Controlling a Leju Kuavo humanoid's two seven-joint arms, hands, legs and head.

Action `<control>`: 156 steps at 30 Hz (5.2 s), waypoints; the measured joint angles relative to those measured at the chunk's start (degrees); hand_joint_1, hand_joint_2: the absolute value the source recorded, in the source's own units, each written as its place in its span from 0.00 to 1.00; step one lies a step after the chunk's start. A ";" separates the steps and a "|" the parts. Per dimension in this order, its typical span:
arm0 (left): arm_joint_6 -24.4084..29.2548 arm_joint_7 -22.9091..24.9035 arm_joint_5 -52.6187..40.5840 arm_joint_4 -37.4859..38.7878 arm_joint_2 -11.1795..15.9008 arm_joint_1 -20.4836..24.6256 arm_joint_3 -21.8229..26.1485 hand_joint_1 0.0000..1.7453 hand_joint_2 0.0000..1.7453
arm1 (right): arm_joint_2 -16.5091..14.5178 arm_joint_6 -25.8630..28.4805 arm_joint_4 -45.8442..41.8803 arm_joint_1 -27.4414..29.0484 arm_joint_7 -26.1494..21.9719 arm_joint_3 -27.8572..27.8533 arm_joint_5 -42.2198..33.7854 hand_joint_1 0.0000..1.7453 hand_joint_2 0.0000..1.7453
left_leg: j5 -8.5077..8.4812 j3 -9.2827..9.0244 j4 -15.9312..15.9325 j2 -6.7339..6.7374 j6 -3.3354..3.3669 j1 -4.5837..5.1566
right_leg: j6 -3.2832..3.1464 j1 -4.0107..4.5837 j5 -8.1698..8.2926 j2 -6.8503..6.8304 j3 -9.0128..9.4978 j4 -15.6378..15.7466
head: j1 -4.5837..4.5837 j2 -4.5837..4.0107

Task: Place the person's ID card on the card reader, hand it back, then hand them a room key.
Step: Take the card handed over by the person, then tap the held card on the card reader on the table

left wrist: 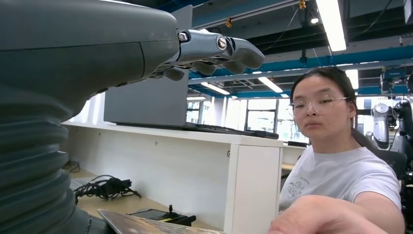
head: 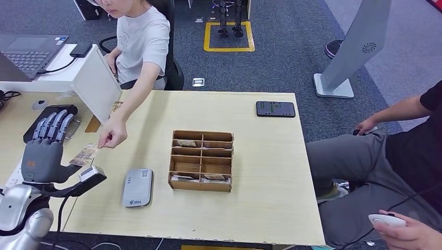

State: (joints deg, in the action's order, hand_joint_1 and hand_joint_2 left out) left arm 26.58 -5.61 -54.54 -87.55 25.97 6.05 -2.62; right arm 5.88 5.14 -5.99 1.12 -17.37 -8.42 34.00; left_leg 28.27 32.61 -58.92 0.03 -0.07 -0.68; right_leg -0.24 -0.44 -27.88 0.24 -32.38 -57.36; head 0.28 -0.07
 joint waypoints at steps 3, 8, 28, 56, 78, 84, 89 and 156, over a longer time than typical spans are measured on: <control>-0.34 0.21 0.62 0.69 -0.17 0.35 -0.01 1.00 1.00 | -0.01 0.26 0.33 -0.06 0.16 0.04 0.13 0.00 1.00 | 0.00 0.00 0.00 0.01 0.00 -0.01 | 0.00 0.00 0.00 0.01 0.00 0.00 | -0.01 0.00; -0.87 0.22 1.77 1.44 -0.17 0.37 0.00 1.00 1.00 | -0.03 0.99 0.88 -0.14 0.38 0.10 0.22 0.00 1.00 | 0.00 0.02 0.00 0.00 0.00 -0.01 | 0.00 0.01 -0.01 0.01 -0.01 0.00 | 0.00 0.00; -2.19 -6.93 11.64 2.18 -0.45 -0.71 0.49 1.00 1.00 | -0.40 0.90 0.82 -0.40 1.17 1.45 1.32 0.00 1.00 | 0.00 0.03 0.00 0.00 0.00 -0.01 | 0.00 0.01 -0.01 0.01 -0.01 0.00 | -0.01 0.00; -28.28 -13.13 24.55 -17.32 4.21 -20.65 -1.91 1.00 1.00 | -0.42 0.92 0.31 0.17 1.02 1.53 0.64 0.00 1.00 | 0.13 0.00 0.01 0.03 -0.05 -0.02 | 0.00 0.00 -0.08 0.03 0.03 0.00 | 0.00 0.00; -17.02 1.37 23.67 -10.44 -12.52 -9.10 -7.10 1.00 1.00 | -0.88 4.06 2.09 -0.71 1.83 2.92 0.84 0.00 1.00 | 0.08 -0.03 -0.06 -0.06 0.03 0.02 | 0.03 -0.08 -0.04 -0.07 0.07 0.00 | 0.01 0.00; -16.81 1.35 23.76 -8.62 -14.06 -7.92 -7.10 1.00 1.00 | -0.88 4.09 2.92 -0.78 1.66 3.05 0.82 0.00 1.00 | 0.08 -0.01 -0.06 -0.05 0.02 0.02 | 0.03 -0.08 -0.05 -0.04 0.04 0.00 | 0.01 0.00; -15.10 1.32 23.05 -7.28 -15.09 -7.18 -7.10 1.00 1.00 | -0.88 4.23 3.64 -1.04 1.48 3.36 0.82 0.00 1.00 | 0.08 -0.01 -0.06 -0.04 0.03 0.03 | 0.04 -0.08 -0.05 -0.04 0.05 0.00 | 0.01 0.00; -9.71 9.86 16.33 9.08 -16.85 -6.55 -5.65 1.00 1.00 | -1.38 4.96 3.99 -1.85 2.04 6.56 2.19 0.00 1.00 | 0.09 -0.04 -0.04 0.00 0.02 0.03 | 0.04 -0.08 -0.05 0.00 0.08 0.00 | 0.00 0.00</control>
State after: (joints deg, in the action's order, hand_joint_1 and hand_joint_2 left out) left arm 16.87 4.26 -38.22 -78.47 9.12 -0.50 -8.28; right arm 4.50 10.10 -2.00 -0.73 -15.33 -1.86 36.19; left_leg 28.36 32.57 -58.97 0.03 -0.04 -0.65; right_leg -0.20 -0.51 -27.93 0.24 -32.31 -57.36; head 0.28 -0.07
